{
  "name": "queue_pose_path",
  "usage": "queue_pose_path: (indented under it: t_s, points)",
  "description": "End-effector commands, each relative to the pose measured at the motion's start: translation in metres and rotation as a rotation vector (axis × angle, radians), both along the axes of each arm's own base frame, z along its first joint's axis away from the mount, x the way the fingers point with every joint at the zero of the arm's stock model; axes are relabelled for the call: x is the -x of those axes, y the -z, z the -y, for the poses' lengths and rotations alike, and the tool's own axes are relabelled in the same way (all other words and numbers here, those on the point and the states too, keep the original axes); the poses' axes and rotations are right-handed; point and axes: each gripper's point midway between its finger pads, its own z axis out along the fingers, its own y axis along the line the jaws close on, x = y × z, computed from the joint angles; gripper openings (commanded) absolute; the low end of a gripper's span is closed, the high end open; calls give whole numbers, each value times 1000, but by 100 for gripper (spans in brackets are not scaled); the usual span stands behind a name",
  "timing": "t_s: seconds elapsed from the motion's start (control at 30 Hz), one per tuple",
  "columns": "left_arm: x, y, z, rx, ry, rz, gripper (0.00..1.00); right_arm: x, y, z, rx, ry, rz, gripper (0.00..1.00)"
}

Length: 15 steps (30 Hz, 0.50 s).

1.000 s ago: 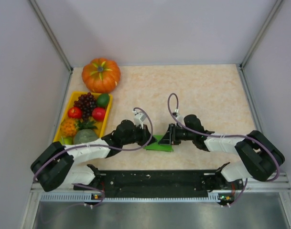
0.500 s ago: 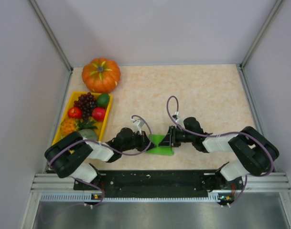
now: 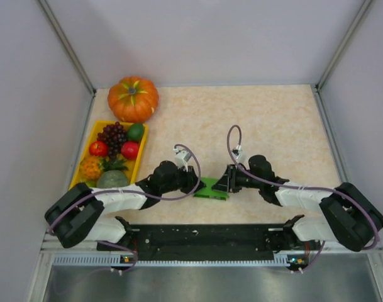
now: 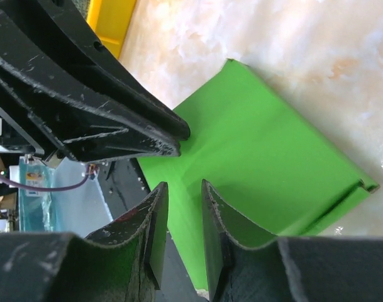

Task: Fold the paper box

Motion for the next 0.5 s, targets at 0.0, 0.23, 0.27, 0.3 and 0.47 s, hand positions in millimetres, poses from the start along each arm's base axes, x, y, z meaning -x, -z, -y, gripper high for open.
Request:
queue_pose_path:
  t_s: [0.0,0.23,0.27,0.3,0.47]
  points:
    - [4,36,-1,-44,8,-49,18,3,25,6,3,4,-3,27]
    - [15,74,-13,-77,-10,-109,15,12,66,12,12,37,-87,25]
    - [16,79,-16,-105,-12,-118,15,12,70,14,25,45,-97,25]
    - [16,79,-17,-113,-13,-116,15,12,68,13,23,42,-95,25]
    - [12,74,-20,-146,-20,-104,17,13,60,25,120,60,-90,29]
